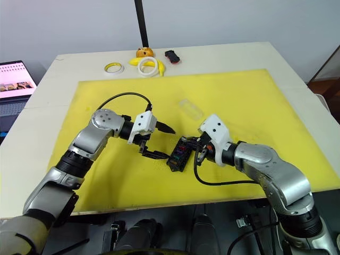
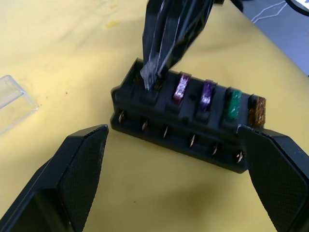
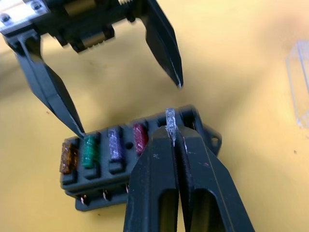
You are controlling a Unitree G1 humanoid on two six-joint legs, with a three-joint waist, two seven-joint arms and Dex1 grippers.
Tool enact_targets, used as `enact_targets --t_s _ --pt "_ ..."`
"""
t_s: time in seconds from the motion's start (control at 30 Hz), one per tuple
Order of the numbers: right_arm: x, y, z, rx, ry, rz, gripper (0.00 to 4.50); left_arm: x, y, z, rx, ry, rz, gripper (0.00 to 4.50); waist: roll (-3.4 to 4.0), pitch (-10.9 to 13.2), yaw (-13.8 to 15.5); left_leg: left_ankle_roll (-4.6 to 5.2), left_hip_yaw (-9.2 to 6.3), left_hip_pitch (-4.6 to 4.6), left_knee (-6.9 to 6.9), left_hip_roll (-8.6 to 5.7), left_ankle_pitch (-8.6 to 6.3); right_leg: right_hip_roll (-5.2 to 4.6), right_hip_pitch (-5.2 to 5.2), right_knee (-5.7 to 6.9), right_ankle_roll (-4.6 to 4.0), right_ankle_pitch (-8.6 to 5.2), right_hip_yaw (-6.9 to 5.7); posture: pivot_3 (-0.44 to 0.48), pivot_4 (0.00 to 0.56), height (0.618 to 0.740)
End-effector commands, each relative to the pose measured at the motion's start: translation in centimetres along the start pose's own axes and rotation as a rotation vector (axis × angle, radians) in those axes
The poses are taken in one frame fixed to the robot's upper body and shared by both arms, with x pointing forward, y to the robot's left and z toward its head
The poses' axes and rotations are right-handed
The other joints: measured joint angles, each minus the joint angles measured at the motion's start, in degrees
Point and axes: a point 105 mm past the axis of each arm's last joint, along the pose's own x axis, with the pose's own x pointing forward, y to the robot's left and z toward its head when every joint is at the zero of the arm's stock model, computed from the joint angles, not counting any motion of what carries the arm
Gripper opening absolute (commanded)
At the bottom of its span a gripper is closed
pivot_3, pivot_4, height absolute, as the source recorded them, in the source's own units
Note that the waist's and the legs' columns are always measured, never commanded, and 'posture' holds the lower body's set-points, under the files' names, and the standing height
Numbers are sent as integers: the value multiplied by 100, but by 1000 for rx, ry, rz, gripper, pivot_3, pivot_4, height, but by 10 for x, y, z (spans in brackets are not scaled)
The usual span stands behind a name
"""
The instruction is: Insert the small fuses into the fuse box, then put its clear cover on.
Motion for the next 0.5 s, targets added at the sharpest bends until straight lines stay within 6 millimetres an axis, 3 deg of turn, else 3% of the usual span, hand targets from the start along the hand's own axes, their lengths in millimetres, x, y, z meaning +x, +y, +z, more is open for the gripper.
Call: enact_targets --t_s 0.03,0.5 --pt "-3 2 10 -55 -20 9 44 -2 2 9 33 -19 12 4500 0 0 5 0 0 0 0 -1 0 0 0 0 0 0 0 0 150 740" --pt "0 -15 4 -57 22 17 44 -5 0 11 26 -31 9 4500 0 0 -1 0 1 0 0 1 0 1 0 0 0 0 0 0 150 740"
